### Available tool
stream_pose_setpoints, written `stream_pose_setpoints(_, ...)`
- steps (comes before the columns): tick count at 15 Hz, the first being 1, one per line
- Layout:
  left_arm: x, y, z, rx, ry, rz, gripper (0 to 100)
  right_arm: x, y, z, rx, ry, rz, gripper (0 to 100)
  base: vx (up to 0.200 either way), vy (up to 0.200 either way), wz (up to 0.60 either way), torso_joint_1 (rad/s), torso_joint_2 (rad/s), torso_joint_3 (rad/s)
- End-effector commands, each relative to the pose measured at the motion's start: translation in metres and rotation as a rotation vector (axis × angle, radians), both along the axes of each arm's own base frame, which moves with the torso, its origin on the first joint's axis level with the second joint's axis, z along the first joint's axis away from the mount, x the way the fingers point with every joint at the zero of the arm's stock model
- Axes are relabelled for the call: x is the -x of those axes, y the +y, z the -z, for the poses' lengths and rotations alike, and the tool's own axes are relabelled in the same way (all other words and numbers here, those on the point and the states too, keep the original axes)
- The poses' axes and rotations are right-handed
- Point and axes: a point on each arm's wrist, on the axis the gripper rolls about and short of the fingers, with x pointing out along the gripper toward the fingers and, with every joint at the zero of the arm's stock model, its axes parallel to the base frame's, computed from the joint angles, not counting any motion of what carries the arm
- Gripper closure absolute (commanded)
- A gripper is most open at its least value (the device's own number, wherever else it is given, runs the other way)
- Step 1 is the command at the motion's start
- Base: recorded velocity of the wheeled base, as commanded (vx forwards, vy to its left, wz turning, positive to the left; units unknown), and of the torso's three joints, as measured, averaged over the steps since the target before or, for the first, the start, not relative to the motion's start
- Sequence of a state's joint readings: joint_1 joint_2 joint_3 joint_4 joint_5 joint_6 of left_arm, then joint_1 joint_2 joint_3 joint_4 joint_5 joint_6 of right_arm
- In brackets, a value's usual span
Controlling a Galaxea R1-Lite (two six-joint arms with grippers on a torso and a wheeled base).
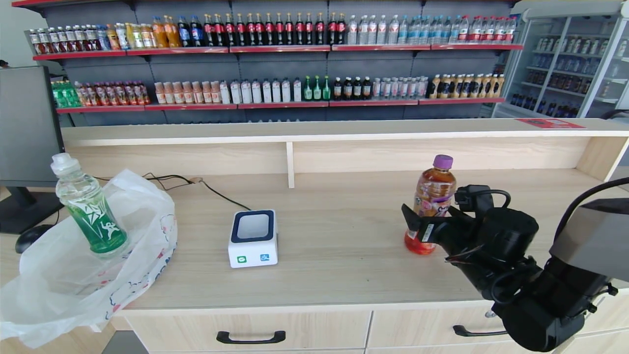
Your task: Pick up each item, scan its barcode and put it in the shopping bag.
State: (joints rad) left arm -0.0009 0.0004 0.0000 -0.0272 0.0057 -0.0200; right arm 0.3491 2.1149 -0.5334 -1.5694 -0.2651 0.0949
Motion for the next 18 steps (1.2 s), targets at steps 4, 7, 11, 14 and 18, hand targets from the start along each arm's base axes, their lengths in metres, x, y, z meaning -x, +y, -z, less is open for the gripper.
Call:
stream_pose_setpoints(4, 0.0, 0.0, 0.0, 0.0, 0.001, 0.0, 0, -0.01, 0.003, 0.003, -0.003, -0.012, 0.001, 0, 0.0, 0.0, 0.0, 0.0, 0.0, 0.0)
stream_pose_setpoints(7, 0.0, 0.0, 0.0, 0.0, 0.001, 0.0, 0, -0.016, 0.005, 0.004, -0.008, -0.024, 0.001, 0, 0.0, 0.0, 0.0, 0.0, 0.0, 0.0)
stream_pose_setpoints(11, 0.0, 0.0, 0.0, 0.0, -0.001, 0.0, 0, -0.015, 0.005, 0.002, -0.008, -0.026, 0.001, 100, 0.0, 0.0, 0.0, 0.0, 0.0, 0.0)
stream_pose_setpoints(14, 0.0, 0.0, 0.0, 0.0, -0.001, 0.0, 0, -0.016, 0.006, -0.002, -0.017, -0.042, 0.0, 100, 0.0, 0.0, 0.0, 0.0, 0.0, 0.0)
stream_pose_setpoints(18, 0.0, 0.0, 0.0, 0.009, 0.001, -0.001, 0, -0.013, 0.004, -0.009, -0.024, -0.057, 0.001, 100, 0.0, 0.0, 0.0, 0.0, 0.0, 0.0)
